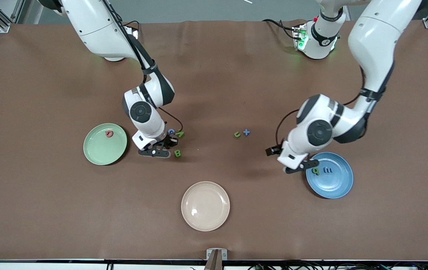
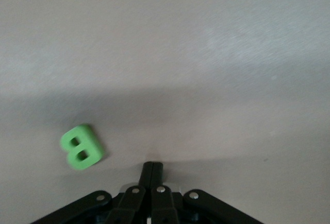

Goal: Sort upper and lower case letters into plates
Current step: 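Reach the green B with the right gripper while the left gripper grasps x, then grasp the green B with the right gripper while the left gripper lifts x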

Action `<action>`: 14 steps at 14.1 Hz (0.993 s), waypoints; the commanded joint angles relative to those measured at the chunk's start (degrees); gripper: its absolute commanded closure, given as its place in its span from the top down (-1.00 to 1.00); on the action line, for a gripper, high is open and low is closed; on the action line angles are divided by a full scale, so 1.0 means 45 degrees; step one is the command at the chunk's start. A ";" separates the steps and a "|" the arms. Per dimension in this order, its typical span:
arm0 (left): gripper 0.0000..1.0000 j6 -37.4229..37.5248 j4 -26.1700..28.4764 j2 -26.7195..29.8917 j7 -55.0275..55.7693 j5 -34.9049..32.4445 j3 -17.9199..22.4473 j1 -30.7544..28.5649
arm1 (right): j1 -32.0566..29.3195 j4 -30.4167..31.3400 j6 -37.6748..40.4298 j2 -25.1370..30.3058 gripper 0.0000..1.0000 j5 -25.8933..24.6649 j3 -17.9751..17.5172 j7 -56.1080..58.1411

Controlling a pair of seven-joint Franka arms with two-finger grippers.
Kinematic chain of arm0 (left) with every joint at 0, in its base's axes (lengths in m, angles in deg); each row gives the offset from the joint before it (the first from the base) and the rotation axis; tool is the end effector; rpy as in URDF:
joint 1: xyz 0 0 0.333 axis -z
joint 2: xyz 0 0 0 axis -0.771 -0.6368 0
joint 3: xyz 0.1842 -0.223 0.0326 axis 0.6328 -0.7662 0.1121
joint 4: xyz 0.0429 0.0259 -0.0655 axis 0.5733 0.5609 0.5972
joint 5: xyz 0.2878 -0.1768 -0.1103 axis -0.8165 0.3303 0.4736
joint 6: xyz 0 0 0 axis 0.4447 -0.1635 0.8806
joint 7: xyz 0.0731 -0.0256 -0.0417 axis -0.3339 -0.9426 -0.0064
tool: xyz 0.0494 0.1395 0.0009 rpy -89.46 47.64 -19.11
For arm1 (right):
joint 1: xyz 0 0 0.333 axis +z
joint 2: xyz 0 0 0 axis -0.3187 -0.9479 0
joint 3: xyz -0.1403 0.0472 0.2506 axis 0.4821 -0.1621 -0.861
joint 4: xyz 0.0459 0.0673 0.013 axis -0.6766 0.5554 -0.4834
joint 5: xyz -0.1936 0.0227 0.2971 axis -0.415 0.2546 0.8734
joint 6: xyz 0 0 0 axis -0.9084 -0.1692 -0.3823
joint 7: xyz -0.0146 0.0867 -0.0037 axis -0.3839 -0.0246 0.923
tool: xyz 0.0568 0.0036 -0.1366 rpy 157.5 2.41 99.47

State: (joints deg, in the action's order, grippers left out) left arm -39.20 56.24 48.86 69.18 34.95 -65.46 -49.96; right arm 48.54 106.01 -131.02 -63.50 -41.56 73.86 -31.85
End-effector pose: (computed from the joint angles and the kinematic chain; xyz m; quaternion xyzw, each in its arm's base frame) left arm 0.5469 -0.2711 0.2167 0.9862 0.1506 -0.0632 0.0269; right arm 0.5156 0.2742 0.1494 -0.9982 0.0574 -0.0107 0.0153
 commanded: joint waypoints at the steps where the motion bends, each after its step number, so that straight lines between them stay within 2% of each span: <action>1: 0.92 -0.1833 0.1246 0.0057 0.1814 -0.0203 0.0028 0.0437 | -0.0232 -0.0196 0.0261 0.0190 0.98 0.0008 -0.0106 -0.0093; 4: 0.83 -0.3144 0.1989 -0.0138 0.3222 -0.0203 0.0048 0.0887 | -0.0037 -0.0918 0.0280 0.0034 1.00 0.0008 -0.0184 -0.0913; 10: 0.44 -0.3362 0.2069 -0.0490 0.4806 -0.0222 0.0067 0.1454 | 0.0412 -0.1564 0.0222 -0.0669 1.00 -0.0070 -0.0321 -0.1404; 11: 0.37 -0.3362 0.2069 -0.0549 0.4885 -0.0222 0.0067 0.1474 | 0.0491 -0.1700 0.0222 -0.0767 0.93 -0.0186 -0.0321 -0.1385; 14: 0.26 -0.3362 0.2050 -0.0763 0.5081 -0.0222 0.0067 0.1688 | 0.0628 -0.1838 0.0241 -0.0885 0.42 -0.0246 -0.0301 -0.0898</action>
State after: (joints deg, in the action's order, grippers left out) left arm -53.52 65.28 45.88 90.10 34.95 -65.33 -43.35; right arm 51.04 99.16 -130.27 -66.71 -41.85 72.46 -36.91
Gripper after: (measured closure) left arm 0.357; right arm 0.194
